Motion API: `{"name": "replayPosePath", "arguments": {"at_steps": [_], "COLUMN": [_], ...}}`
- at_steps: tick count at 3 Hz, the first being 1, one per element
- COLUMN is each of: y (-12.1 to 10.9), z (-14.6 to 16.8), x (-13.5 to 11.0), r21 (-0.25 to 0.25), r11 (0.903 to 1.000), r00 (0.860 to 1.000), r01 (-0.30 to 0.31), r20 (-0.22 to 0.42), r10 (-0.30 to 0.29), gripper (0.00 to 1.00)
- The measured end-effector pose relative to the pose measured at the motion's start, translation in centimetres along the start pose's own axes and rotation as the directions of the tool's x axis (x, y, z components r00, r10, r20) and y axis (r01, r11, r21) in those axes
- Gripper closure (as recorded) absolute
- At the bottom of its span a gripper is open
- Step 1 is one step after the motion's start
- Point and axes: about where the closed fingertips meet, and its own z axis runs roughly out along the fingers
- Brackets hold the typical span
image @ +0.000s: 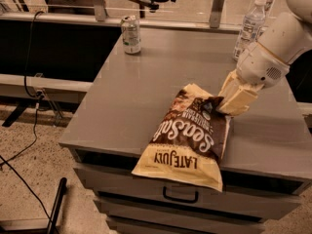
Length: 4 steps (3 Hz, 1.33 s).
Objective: Move brown chip bag near 7up can
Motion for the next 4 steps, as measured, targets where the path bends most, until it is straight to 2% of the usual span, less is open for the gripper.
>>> {"name": "replayPosePath", "arguments": {"at_steps": [1, 2, 3, 4], "y": [-1.0, -1.4, -0.5, 0.3], "z": [-2.1, -4.3, -5.8, -5.3], "x": [-0.5, -1.4, -2.3, -3.4], "r21": [0.010, 0.050, 0.073, 0.052], "r11": [0.9973, 0.9934, 0.9870, 0.9839], "r00": [0.993, 0.968, 0.909, 0.841], "r01": [-0.073, -0.103, -0.143, -0.171], "r20": [0.089, 0.234, 0.404, 0.528], "r10": [0.072, 0.089, 0.102, 0.118], "gripper": [1.00, 1.00, 1.00, 1.00]}}
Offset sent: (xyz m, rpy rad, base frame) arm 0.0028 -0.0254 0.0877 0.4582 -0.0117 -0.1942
